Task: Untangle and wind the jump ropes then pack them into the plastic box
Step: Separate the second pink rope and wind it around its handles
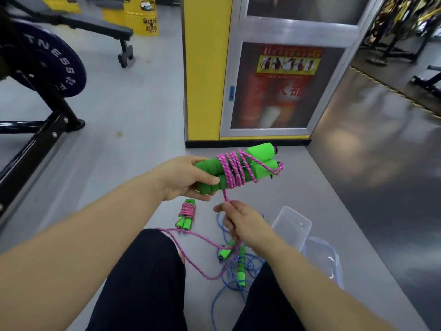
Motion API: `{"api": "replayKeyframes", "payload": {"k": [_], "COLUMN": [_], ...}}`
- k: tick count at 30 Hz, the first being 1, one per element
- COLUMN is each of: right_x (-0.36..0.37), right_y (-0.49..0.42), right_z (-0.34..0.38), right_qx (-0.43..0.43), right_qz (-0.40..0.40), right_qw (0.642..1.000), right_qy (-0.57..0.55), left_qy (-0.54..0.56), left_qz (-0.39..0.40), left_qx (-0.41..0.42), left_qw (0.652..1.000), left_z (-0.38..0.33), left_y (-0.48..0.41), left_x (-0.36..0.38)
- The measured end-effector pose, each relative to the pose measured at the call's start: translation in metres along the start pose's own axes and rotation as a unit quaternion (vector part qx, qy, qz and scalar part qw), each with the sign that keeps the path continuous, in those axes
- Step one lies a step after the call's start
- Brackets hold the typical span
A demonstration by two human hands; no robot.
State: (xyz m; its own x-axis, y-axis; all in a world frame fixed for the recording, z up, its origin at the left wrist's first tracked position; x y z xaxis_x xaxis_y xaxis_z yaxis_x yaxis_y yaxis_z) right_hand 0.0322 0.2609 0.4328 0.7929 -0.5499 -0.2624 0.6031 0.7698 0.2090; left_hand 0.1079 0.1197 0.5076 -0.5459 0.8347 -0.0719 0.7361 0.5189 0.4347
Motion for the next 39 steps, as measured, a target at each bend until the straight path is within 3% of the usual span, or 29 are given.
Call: {"api": "replayKeyframes", "payload": {"k": [5, 9, 14, 16, 19, 22, 26, 28, 30, 31, 32, 33, 36, 39], "right_x": [-0.005, -0.025, -0.058, -0.072, -0.088, -0.099, -0.105, -0.103, -0.096, -0.083, -0.076, -0.071, -0.047, -0.037], "right_y": [0.006, 0.007, 0.004, 0.002, -0.001, -0.005, -0.005, -0.009, -0.008, -0.003, 0.001, 0.002, 0.015, 0.016], "right_z": [0.026, 0.052, 0.087, 0.101, 0.114, 0.111, 0.087, 0.066, 0.038, 0.030, 0.025, 0.018, 0.017, 0.016], "right_qx": [-0.096, -0.156, -0.229, -0.251, -0.258, -0.203, -0.131, -0.101, -0.055, -0.048, -0.047, -0.111, -0.166, -0.142], "right_qz": [0.002, -0.011, -0.058, -0.055, -0.003, 0.051, 0.104, 0.075, -0.007, -0.005, -0.058, -0.082, -0.038, -0.017], "right_qw": [0.962, 0.927, 0.861, 0.850, 0.875, 0.943, 0.977, 0.989, 0.998, 0.995, 0.988, 0.975, 0.964, 0.966], "right_qy": [0.255, 0.341, 0.450, 0.461, 0.409, 0.257, 0.135, 0.076, 0.031, 0.082, 0.136, 0.172, 0.203, 0.215], "left_qy": [-0.120, -0.352, -0.492, -0.517, -0.482, -0.440, -0.335, -0.236, -0.117, -0.069, -0.031, 0.002, 0.070, 0.053], "left_qz": [-0.101, -0.168, -0.096, -0.066, -0.008, 0.046, 0.115, 0.130, 0.144, 0.144, 0.137, 0.120, 0.062, 0.007], "left_qx": [0.095, 0.261, 0.297, 0.295, 0.322, 0.359, 0.330, 0.287, 0.228, 0.203, 0.184, 0.165, 0.106, 0.099], "left_qw": [0.983, 0.883, 0.813, 0.801, 0.814, 0.822, 0.875, 0.919, 0.956, 0.966, 0.973, 0.979, 0.990, 0.994], "left_z": [0.008, 0.004, 0.010, 0.012, 0.006, -0.005, -0.013, -0.012, -0.007, -0.003, 0.001, 0.006, 0.016, 0.020], "left_y": [-0.004, -0.001, 0.002, 0.006, 0.018, 0.027, 0.037, 0.038, 0.035, 0.033, 0.030, 0.026, 0.017, 0.011], "left_x": [0.000, 0.007, 0.022, 0.029, 0.035, 0.035, 0.032, 0.030, 0.028, 0.028, 0.028, 0.027, 0.028, 0.033]}}
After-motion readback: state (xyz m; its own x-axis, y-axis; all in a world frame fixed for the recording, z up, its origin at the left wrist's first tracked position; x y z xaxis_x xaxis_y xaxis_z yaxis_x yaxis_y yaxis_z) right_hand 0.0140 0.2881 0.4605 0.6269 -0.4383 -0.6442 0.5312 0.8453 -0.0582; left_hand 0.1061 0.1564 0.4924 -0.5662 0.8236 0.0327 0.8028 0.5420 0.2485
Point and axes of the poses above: each hand's wrist, its own y-axis away from the middle knuckle, its own x-axis out of the palm, z = x × y, the point moved 2 cm from there along -y, towards the middle knuckle, and after that the axes turned 9 degrees about -z, right-handed, at the moved point
